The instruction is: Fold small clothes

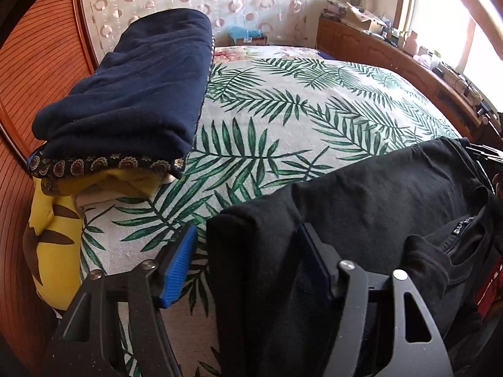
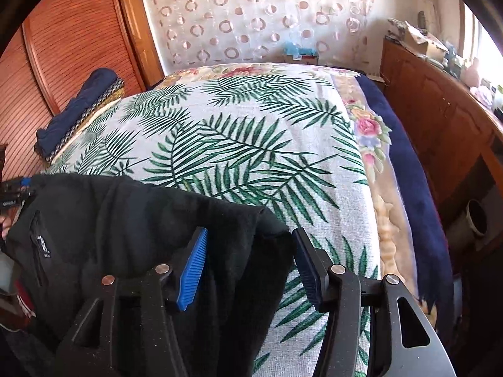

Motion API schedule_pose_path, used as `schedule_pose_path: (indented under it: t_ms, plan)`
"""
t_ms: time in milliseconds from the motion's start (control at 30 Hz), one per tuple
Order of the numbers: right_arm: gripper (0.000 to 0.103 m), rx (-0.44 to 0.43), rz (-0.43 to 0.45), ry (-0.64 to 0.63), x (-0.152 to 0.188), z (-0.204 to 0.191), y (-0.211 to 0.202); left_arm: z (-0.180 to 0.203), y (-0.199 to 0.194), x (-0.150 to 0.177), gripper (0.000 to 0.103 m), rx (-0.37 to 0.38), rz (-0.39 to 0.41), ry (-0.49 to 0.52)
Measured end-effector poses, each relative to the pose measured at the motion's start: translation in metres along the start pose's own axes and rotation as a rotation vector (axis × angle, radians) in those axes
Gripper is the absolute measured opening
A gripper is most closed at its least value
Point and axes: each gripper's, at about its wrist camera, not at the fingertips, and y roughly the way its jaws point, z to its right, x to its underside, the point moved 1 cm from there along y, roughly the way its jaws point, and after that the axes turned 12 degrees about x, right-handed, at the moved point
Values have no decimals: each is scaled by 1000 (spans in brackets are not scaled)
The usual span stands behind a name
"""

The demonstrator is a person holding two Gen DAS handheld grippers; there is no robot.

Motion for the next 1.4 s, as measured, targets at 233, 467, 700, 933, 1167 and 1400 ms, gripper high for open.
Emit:
schedule_pose_path:
  t_ms: [233,467,700,933,1167,1400]
  plan:
    - [38,-17,-8,-63,0,-16,1,8,-5,2,16,82,-9,2]
    - [13,-134,121,-73,8,-26,-56,43,-73,0,14,132,148,57]
    - [12,-110,335,-89,-1,-6,-170,78,-181,-19,13,165,372,135]
    - [12,-75,464,-65,-5,25,-251,98,-263,-29,13,184,571,178]
    - [12,-30,579,-88,-3,33,-326,101,-316,-40,13,192,721,197]
    - [12,10,710,-127,-14,34,-385,99,-355,-59,13,175,815,219]
